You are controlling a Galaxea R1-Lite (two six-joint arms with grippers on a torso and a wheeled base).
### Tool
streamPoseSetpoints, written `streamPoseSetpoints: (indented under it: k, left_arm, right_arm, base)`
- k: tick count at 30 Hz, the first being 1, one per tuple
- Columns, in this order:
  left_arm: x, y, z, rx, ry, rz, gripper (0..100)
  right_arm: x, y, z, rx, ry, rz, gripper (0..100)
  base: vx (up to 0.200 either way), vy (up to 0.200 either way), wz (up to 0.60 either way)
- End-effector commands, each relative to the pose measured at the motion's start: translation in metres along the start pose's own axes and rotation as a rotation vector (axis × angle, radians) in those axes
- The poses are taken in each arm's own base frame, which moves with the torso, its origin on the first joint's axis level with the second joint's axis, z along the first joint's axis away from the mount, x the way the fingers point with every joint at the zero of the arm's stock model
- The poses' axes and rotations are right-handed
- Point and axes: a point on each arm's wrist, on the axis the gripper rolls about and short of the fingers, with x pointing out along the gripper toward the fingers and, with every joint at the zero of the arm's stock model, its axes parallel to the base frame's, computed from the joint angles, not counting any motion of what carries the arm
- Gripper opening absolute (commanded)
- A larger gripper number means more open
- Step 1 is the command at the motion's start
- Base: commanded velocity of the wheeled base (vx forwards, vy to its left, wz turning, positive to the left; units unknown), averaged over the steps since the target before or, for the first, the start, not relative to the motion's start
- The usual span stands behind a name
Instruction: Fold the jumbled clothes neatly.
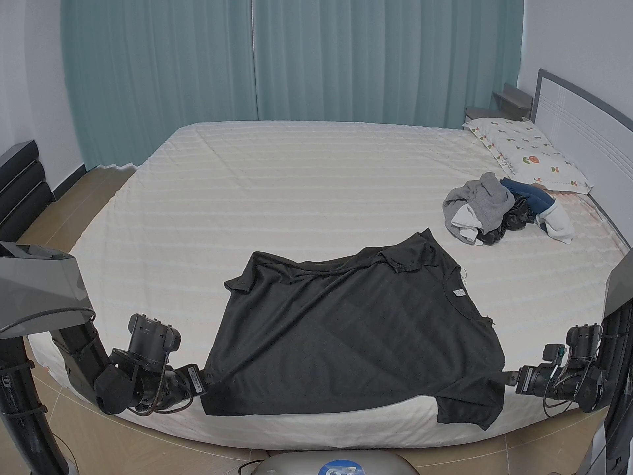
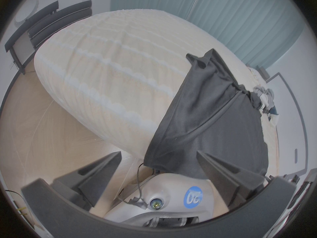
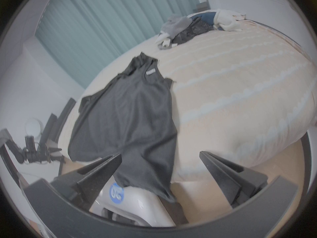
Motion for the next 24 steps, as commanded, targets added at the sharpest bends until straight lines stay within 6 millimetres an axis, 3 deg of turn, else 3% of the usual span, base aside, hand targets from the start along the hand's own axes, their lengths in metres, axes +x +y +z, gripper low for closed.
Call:
streamPoseSetpoints:
  k: [1, 12, 21, 24]
  left_arm:
    - [-0.007, -0.008, 0.013, -0.064, -0.076, -0.077, 100]
    - [-0.004, -0.017, 0.028, -0.173, -0.126, -0.172, 100]
    - [-0.004, -0.018, 0.029, -0.179, -0.113, -0.189, 100]
    - [0.000, -0.021, 0.033, -0.202, -0.122, -0.199, 100]
  right_arm:
    - [0.006, 0.010, 0.009, 0.044, -0.066, 0.049, 100]
    - [0.016, 0.023, 0.031, 0.278, -0.123, 0.186, 100]
    - [0.018, 0.023, 0.025, 0.284, -0.096, 0.179, 100]
    - [0.019, 0.023, 0.027, 0.284, -0.099, 0.182, 100]
  base:
    - [0.000, 0.000, 0.00]
    - [0.000, 0.000, 0.00]
    - [0.200, 0.000, 0.00]
    - [0.000, 0.000, 0.00]
